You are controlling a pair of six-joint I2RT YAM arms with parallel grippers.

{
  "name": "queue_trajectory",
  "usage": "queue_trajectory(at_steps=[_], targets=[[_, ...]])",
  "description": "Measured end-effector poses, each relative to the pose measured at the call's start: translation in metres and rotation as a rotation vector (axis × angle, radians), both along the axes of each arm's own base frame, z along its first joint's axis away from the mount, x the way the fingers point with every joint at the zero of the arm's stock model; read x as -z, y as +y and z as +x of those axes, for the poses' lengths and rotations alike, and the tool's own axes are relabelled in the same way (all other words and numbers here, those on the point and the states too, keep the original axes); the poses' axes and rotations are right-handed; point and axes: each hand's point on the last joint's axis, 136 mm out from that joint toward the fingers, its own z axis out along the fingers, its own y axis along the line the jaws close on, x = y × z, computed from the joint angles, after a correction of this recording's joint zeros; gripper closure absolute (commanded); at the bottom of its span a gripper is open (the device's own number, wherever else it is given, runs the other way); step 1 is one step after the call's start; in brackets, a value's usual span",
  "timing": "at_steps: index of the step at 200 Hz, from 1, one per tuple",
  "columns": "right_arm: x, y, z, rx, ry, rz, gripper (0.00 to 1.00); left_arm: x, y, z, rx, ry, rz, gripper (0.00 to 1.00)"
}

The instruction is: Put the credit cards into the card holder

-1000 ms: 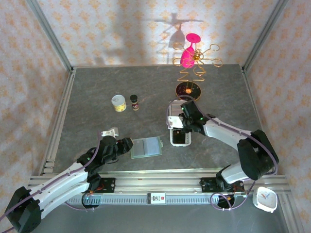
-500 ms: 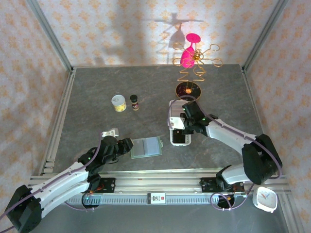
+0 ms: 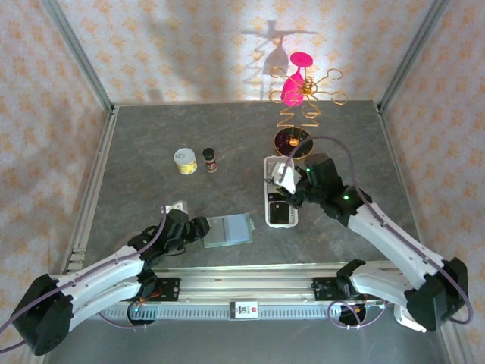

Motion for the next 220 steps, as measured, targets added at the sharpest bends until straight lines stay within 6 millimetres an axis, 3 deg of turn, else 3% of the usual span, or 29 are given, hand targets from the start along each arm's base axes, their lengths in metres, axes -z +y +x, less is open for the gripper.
queue_trajectory(at_steps=[31, 53, 76, 109, 127, 177, 220], targets=[[-0.042, 0.004, 0.005, 0.214, 0.138, 0.351, 1.0, -0.001, -0.006, 0.001, 0.016, 0.015, 0.023, 0.4], [-0.042, 0.011, 0.008, 0.341, 0.344, 0.556, 1.0, -0.003, -0.013, 0.002, 0.037, 0.018, 0.052, 0.43], [-0.002, 0.03, -0.002, 0.445, 0.607, 0.664, 1.0, -0.001, -0.02, 0.002, 0.061, 0.025, 0.085, 0.44], [0.066, 0.059, -0.043, 0.551, 0.897, 0.668, 1.0, 0.008, -0.022, -0.001, 0.08, 0.05, 0.134, 0.46], [0.08, 0.077, -0.054, 0.568, 0.964, 0.665, 1.0, 0.012, -0.02, -0.001, 0.075, 0.058, 0.158, 0.53], [0.122, 0.126, -0.06, 0.601, 1.048, 0.61, 1.0, 0.014, -0.018, 0.0, 0.07, 0.062, 0.183, 0.55], [0.149, 0.139, -0.053, 0.654, 1.059, 0.589, 1.0, 0.019, -0.018, -0.002, 0.078, 0.075, 0.201, 0.62]])
